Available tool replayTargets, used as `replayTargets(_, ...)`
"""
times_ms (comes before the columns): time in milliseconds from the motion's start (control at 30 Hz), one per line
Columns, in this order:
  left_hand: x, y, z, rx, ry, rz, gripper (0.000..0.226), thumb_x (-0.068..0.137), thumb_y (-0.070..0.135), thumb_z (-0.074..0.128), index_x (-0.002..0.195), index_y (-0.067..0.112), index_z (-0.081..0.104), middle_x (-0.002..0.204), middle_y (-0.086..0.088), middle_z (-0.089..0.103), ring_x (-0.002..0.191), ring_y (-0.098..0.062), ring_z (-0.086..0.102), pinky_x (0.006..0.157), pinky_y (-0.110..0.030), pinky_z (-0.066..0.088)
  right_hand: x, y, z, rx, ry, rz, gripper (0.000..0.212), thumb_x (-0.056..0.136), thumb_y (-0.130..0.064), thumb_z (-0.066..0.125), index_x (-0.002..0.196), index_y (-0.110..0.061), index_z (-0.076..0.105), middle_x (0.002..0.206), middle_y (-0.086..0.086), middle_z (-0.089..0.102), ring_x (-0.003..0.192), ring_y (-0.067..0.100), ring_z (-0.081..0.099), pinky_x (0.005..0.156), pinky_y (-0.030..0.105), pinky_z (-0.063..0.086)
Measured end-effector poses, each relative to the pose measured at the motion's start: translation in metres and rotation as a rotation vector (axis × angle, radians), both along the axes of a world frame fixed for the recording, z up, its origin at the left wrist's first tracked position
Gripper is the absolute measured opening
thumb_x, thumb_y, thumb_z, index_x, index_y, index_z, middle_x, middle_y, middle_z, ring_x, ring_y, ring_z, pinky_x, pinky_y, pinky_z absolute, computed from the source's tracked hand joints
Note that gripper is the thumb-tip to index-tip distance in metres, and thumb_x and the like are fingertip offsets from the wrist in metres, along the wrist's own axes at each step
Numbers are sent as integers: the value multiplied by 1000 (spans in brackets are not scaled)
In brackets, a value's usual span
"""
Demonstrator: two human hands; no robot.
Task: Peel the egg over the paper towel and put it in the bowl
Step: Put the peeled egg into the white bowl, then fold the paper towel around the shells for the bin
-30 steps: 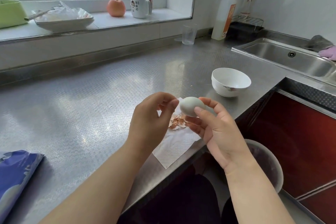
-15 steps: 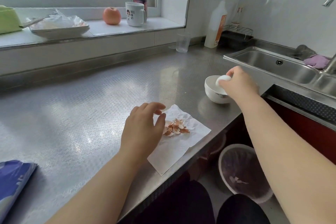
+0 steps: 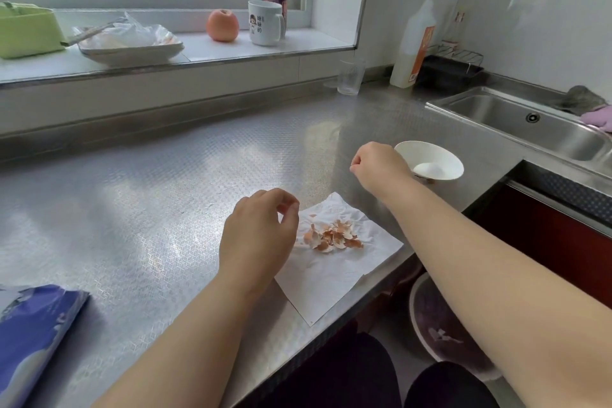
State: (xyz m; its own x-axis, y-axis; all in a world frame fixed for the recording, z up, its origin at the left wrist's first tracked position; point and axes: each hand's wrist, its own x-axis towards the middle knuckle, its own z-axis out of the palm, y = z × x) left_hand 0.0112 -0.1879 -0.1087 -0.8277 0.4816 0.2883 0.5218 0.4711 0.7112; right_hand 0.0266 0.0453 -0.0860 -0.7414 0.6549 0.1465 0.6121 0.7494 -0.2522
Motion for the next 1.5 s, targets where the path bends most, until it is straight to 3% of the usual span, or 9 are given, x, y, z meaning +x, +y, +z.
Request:
replayTargets(333, -5, -4, 5, 5, -17, 62, 16, 94, 35, 54, 95, 29, 69, 95, 15, 66, 95, -16, 60, 87, -42, 49, -19, 10, -18, 61, -128, -186, 23, 89, -5, 58, 109, -8, 68, 114, 17, 67, 105, 35, 63, 76, 34, 49)
replayTargets(667, -3, -4, 7, -18, 19, 71, 16, 93, 33, 54, 94, 27, 69, 97, 13, 68, 96, -18, 59, 87, -43, 48, -21, -6, 2, 340, -408, 86, 34, 84, 8, 47, 111, -4, 63, 120, 13, 62, 110, 35, 60, 72, 34, 42)
replayTargets(833, -3, -4, 8, -33, 34, 74, 17, 94, 33, 54, 96, 27, 69, 99, 13, 68, 95, -18, 59, 87, -42, 47, -19, -12, 10, 396, -486, 160, 33, 86, 9, 46, 113, -3, 62, 123, 14, 59, 112, 34, 58, 81, 36, 47)
replayTargets(900, -4, -5, 8, -42, 39, 71, 17, 94, 34, 53, 97, 27, 69, 99, 12, 67, 95, -18, 59, 87, -41, 47, -14, -13, 12, 368, -459, 164, 30, 87, 7, 45, 110, -2, 62, 119, 16, 60, 108, 36, 59, 76, 36, 45)
replayTargets(1000, -4, -8, 8, -121, 36, 44, 20, 95, 36, 50, 101, 29, 67, 103, 11, 66, 99, -18, 57, 91, -42, 46, -2, -13, 16, 177, -258, 126, 16, 88, -4, 48, 83, -7, 63, 99, 15, 65, 90, 38, 61, 68, 36, 47)
replayTargets(1133, -5, -11, 5, -405, 70, -7, 34, 98, 44, 44, 124, 28, 58, 122, 3, 60, 115, -23, 52, 96, -41, 42, 37, -37, 22, -255, -27, 328, 10, 84, -24, 64, 77, -19, 69, 79, -6, 67, 76, 17, 63, 67, 31, 50)
replayTargets(1233, -5, -12, 6, -586, 116, -8, 41, 99, 47, 40, 128, 22, 53, 127, -3, 56, 119, -27, 50, 94, -41, 40, 66, -57, 14, -211, -146, 454, 7, 86, -22, 63, 83, -25, 69, 83, -14, 65, 83, 9, 60, 73, 24, 46)
replayTargets(1367, -8, -18, 12, -737, 177, 35, 44, 98, 51, 41, 125, 18, 54, 126, -5, 57, 117, -28, 53, 89, -41, 40, 88, -58, 9, -245, -94, 462, 38, 90, -3, 43, 99, -28, 69, 105, -11, 55, 97, 8, 52, 84, 22, 38)
replayTargets(1500, -13, -22, 16, -826, 134, 40, 45, 94, 54, 46, 116, 17, 55, 119, -4, 59, 110, -27, 55, 81, -39, 37, 108, -45, 6, -203, -5, 278, 27, 95, -18, 47, 117, -20, 63, 118, -2, 58, 105, 14, 56, 91, 26, 41)
